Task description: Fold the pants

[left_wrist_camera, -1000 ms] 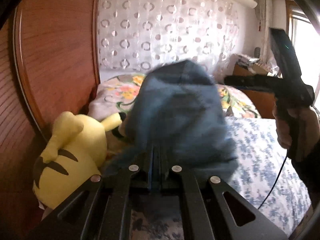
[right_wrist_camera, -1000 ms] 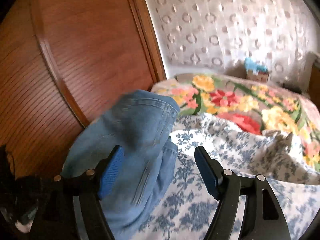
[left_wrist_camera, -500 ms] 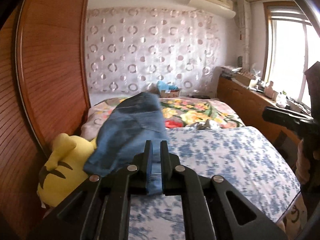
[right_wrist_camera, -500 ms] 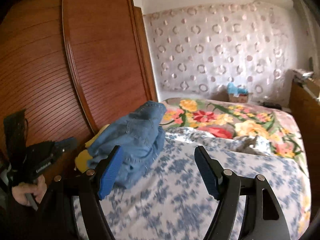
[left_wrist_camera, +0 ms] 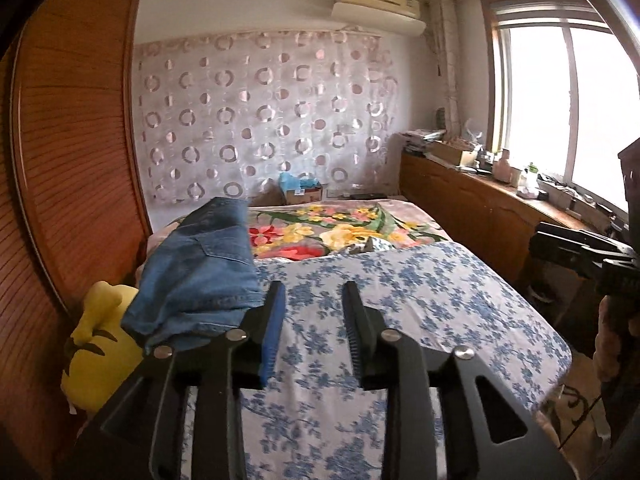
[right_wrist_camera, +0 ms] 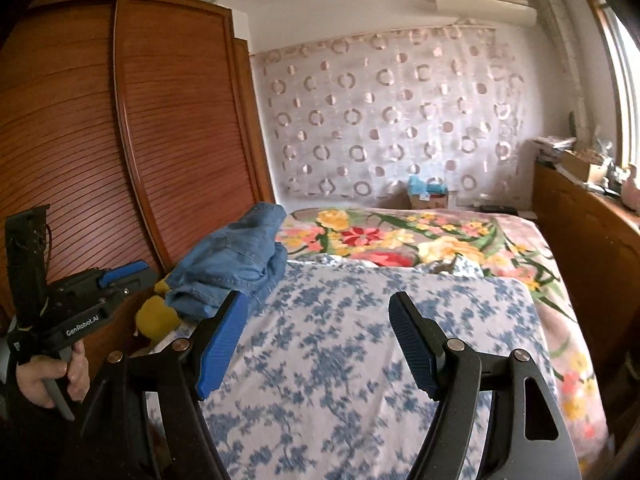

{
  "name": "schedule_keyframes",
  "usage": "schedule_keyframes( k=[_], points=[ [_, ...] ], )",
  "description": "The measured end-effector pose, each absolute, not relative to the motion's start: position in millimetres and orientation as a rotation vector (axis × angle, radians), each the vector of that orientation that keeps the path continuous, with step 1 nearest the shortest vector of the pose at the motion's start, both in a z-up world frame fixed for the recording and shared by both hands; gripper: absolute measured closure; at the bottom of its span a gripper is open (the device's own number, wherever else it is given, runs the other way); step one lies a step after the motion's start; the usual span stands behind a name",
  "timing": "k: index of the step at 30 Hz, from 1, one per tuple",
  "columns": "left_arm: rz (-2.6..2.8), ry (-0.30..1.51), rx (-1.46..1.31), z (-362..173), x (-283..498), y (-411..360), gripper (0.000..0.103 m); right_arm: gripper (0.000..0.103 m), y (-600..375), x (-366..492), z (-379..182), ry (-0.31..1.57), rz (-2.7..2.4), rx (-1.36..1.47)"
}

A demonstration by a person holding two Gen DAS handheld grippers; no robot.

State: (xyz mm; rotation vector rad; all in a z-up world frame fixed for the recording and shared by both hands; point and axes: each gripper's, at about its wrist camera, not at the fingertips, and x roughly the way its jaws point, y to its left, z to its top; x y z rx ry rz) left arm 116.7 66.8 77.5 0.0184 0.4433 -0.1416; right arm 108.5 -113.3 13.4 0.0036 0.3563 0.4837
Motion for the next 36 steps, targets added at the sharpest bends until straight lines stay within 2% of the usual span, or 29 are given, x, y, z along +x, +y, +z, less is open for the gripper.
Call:
schedule_keyframes(
  k=[1, 9, 10, 11, 12, 20, 36],
  points=[
    [-0.147, 0.440, 0.019, 78, 114, 64, 0.061, 0.028, -116, 103, 16, 0.354, 0.475, 0.006],
    [-0.178, 0.413, 0.030, 87, 90, 39, 0.060, 0.028, -132, 57, 23, 0.316, 0.421, 0.024],
    [-0.173, 0.407, 0.035, 88, 88, 37, 0.056, 0.028, -134, 54, 24, 0.311, 0.415, 0.025],
    [-0.169, 0.398, 0.038, 90, 85, 35, 0.031, 0.027, -135, 52, 23, 0.307, 0.411, 0.025],
    [-0.175, 0.377, 0.032, 93, 81, 35, 0.017, 0.027, -135, 48, 24, 0.301, 0.404, 0.024],
    [-0.146, 0.352, 0.018, 102, 71, 31, 0.016, 0.021, -137, 23, 21, 0.251, 0.360, 0.030],
    [-0.118, 0.361, 0.017, 101, 62, 22, 0.016, 0.020, -145, 22, 14, 0.247, 0.328, 0.032]
  ],
)
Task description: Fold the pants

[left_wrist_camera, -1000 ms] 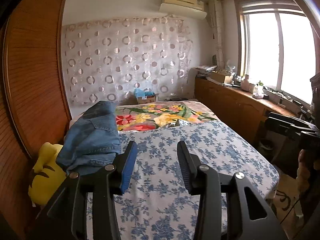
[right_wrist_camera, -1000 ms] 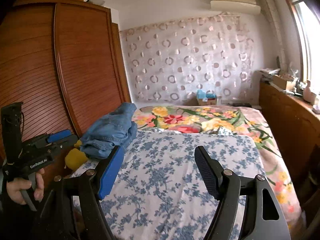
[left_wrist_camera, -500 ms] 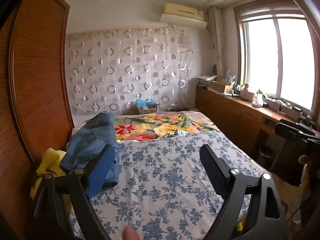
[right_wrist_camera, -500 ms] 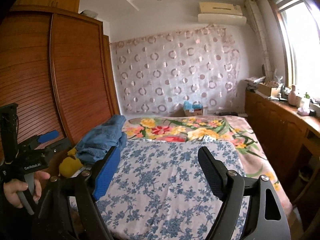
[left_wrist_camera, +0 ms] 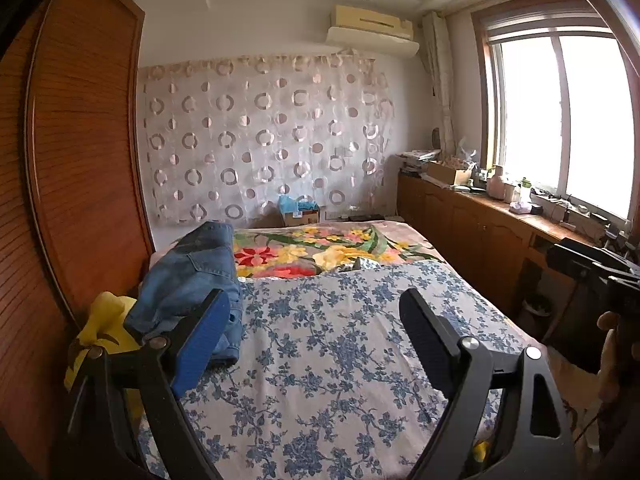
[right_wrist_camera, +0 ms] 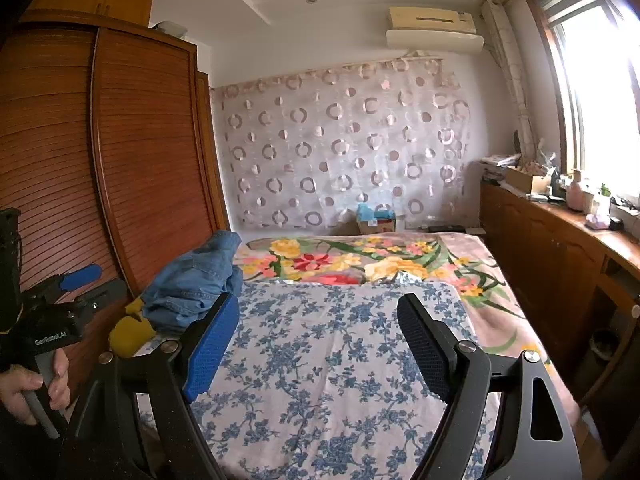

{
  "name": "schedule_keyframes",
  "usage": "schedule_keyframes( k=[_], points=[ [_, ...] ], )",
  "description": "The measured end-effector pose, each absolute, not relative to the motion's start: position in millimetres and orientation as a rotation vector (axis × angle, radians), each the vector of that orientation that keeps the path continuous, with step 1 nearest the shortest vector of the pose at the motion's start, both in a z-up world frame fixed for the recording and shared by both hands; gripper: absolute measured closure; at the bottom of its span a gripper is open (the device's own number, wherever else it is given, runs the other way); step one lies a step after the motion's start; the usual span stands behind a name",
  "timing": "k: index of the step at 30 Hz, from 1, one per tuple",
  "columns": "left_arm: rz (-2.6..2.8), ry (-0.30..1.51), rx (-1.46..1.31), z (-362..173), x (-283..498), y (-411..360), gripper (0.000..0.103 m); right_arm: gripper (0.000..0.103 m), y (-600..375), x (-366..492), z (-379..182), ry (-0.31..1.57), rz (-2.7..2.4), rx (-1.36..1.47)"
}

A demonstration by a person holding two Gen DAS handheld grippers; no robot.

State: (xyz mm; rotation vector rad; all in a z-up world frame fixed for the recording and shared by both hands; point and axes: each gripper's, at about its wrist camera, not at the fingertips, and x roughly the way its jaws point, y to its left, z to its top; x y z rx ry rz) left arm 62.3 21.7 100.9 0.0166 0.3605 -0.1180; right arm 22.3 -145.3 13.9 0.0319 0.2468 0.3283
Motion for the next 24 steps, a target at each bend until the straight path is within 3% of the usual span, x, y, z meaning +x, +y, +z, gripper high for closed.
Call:
schedule_keyframes(
  k=[24],
  points=[
    [-0.125, 0.370, 0.012, 100, 61, 21, 0.016, 0.020, -160, 18, 19, 0.249, 0.330, 0.018]
  ],
)
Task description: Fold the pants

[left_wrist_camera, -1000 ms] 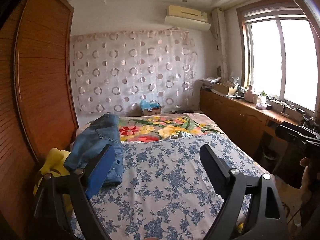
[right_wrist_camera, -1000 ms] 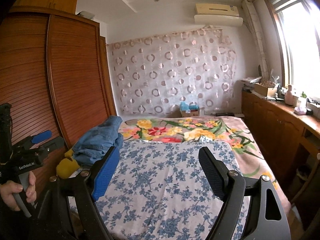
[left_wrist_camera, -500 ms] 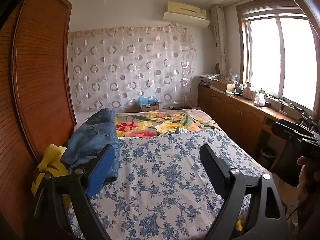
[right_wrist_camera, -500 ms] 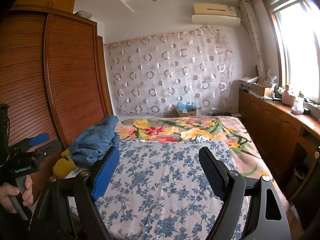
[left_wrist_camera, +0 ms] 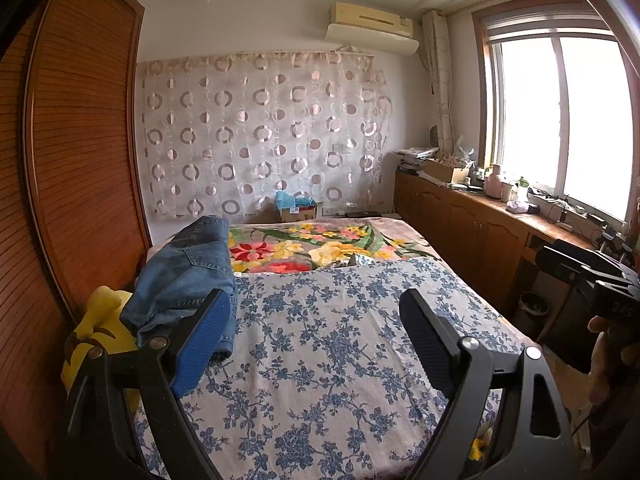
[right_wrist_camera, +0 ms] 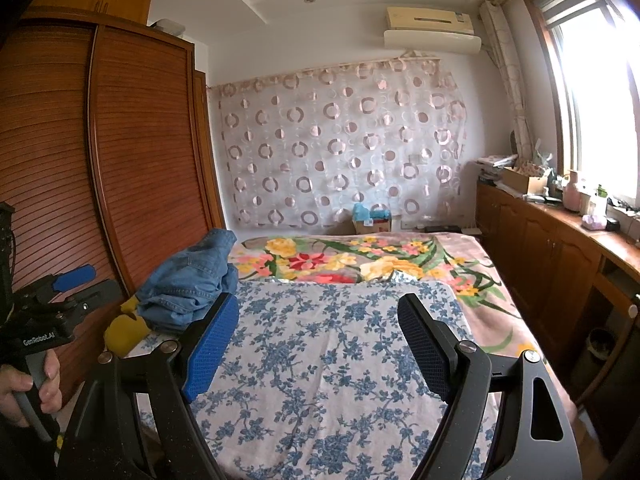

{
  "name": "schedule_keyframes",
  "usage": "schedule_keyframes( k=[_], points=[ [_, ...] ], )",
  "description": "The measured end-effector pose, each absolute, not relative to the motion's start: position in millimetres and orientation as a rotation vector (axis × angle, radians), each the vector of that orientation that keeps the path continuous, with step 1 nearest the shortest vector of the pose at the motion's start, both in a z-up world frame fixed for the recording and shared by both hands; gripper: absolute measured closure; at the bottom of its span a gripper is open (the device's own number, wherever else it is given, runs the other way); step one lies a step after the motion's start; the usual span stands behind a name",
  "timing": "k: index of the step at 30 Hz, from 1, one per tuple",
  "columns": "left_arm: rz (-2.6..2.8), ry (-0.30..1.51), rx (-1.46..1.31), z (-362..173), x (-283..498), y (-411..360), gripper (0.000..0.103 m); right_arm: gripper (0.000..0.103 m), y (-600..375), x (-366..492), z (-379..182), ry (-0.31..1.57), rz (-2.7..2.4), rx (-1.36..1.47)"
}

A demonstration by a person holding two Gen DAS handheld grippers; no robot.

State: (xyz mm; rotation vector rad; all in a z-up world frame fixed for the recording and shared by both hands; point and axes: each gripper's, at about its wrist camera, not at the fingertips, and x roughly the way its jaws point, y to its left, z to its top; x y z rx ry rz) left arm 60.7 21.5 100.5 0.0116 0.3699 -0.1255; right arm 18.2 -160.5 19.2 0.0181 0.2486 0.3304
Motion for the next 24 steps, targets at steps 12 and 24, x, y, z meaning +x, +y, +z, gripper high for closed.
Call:
schedule_keyframes(
  k=[12, 24],
  points=[
    [-0.123, 0.370, 0.011, 100.5, 60.0, 22.6, 0.016, 0.020, -163.6, 17.4, 19.9, 0.247, 0.324, 0.014],
    [-0.119, 0.372, 0.008, 99.6, 60.4, 25.6, 0.016, 0.020, -168.6, 14.0, 22.3, 0.243, 0.319, 0.009]
  ],
)
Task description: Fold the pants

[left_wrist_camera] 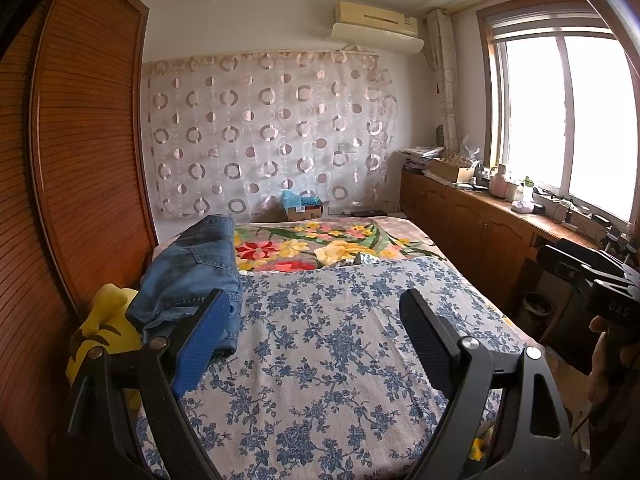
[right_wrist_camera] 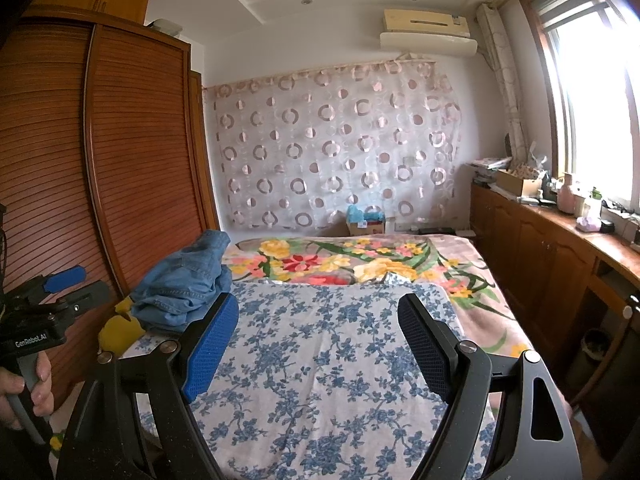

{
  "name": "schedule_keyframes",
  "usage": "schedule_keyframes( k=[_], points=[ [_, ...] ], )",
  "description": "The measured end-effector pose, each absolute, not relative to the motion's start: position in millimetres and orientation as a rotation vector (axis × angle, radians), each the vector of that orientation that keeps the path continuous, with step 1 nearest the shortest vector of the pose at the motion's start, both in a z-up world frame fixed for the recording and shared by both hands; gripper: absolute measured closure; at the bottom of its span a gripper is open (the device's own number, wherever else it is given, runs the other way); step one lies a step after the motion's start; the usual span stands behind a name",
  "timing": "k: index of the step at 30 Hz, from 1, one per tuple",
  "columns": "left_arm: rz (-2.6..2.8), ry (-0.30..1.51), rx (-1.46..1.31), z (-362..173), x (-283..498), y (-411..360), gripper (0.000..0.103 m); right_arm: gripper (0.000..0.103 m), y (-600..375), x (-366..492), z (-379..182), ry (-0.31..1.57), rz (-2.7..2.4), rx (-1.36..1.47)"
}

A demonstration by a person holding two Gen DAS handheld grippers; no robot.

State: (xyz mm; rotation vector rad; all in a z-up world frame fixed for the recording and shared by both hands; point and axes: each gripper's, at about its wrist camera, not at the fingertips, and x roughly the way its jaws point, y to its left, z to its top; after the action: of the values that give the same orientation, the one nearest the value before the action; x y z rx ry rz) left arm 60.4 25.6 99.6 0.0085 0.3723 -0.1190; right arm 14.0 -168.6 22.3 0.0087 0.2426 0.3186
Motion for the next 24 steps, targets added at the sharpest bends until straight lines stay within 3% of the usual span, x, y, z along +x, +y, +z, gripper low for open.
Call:
schedule_keyframes(
  k=[24],
  points=[
    [-0.120, 0.372, 0.010, 100.8, 60.1, 25.5, 0.016, 0.020, -171.6, 12.7, 23.0, 0.240, 0.309, 0.003]
  ],
)
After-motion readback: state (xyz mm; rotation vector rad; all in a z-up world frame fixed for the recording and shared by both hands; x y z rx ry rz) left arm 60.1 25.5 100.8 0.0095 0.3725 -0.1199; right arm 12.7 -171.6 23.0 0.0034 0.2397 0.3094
